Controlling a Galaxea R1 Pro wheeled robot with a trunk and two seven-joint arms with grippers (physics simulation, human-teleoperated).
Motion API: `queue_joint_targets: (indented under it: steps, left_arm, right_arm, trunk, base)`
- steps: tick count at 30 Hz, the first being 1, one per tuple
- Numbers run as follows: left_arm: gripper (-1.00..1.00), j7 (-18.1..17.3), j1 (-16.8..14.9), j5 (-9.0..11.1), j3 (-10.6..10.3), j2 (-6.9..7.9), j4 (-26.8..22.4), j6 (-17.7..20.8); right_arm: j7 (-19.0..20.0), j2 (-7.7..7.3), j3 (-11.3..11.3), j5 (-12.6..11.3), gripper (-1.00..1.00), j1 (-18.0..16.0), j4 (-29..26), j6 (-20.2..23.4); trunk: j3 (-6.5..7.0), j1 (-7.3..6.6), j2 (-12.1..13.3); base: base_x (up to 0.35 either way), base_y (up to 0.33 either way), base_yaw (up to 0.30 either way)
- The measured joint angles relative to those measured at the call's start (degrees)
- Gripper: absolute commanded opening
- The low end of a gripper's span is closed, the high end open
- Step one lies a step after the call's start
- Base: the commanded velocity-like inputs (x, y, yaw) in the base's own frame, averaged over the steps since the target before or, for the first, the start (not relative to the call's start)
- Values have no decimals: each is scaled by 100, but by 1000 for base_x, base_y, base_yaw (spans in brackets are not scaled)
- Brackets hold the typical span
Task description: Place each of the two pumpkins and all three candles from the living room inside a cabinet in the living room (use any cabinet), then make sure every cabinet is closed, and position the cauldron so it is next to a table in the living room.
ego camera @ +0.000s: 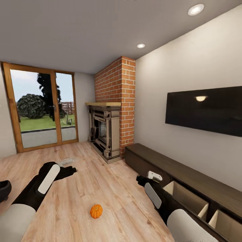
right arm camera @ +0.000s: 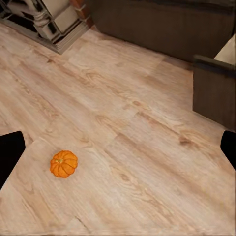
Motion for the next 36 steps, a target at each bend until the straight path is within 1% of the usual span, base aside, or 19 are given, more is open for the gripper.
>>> queue_joint_targets:
  steps: [1, 2, 4, 6, 10, 15, 19, 20, 22, 24, 28, 34, 36]
  left_arm:
    - [100, 46, 0, 2, 1, 0, 1, -3]
    - [100, 108, 0, 2, 6, -1, 1, -6]
    - [100, 164, -1, 4, 11, -1, 6, -8]
    - [100, 190, 0, 5, 13, -1, 11, -6]
    - [100, 203, 0, 15, 15, -1, 15, -3]
    - [100, 214, -1, 19, 16, -1, 22, 5]
    - [100, 217, 0, 17, 16, -6, 64, 1]
    - [100, 217, 0, 15, 16, -7, 76, 0]
    - [100, 227, 0, 1, 16, -16, 99, 0]
    - [100, 235, 0, -2, 15, -21, 94, 2]
    - [100, 240, 0, 4, 16, -26, 64, 16]
    - [100, 248, 0, -10, 10, -30, 70, 32]
    - [100, 250, 0, -16, 9, -32, 74, 45]
  right_arm:
    - [-189, 39, 58, -1, 100, -12, 3, 87]
    - [-458, 101, 143, -8, 100, -28, 4, 263]
    - [-747, 168, 227, -7, 100, -42, -17, 416]
    - [-908, 221, 287, -12, 100, -49, -33, 468]
    - [-981, 259, 369, -41, 100, -49, -43, 502]
    - [-1000, 280, 414, -87, 100, -50, -55, 593]
    - [-925, 275, 412, -102, 100, -104, -57, 905]
    - [-887, 271, 407, -100, 100, -129, -47, 946]
    - [-669, 266, 411, -64, 100, -202, -20, 1062]
    - [-587, 269, 423, -40, 100, -223, -20, 1122]
    - [-499, 288, 458, -2, 100, -336, -56, 1450]
    - [-400, 266, 456, -21, 100, -433, -44, 1591]
    - [-165, 245, 428, -51, 100, -444, -23, 1611]
  trunk:
    - [3, 0, 0]
    - [5, 0, 0]
    - [7, 0, 0]
    - [4, -1, 0]
    - [-18, -2, 0]
    - [-58, -3, 0]
    - [-92, -3, 0]
    - [-101, -3, 0]
    - [-119, -2, 0]
    - [-137, -2, 0]
    - [-173, -1, 1]
    - [-228, 0, 0]
    - [-246, 0, 0]
  base:
    - [0, 0, 48]
    - [0, 0, 38]
    - [3, 0, 25]
    - [65, 0, 56]
    - [179, 23, 104]
    - [259, 117, 135]
    - [296, 111, 136]
    - [292, 51, 129]
    - [238, 30, 124]
    - [186, 17, 116]
    - [91, 8, 98]
    - [22, 2, 53]
    - [5, 0, 14]
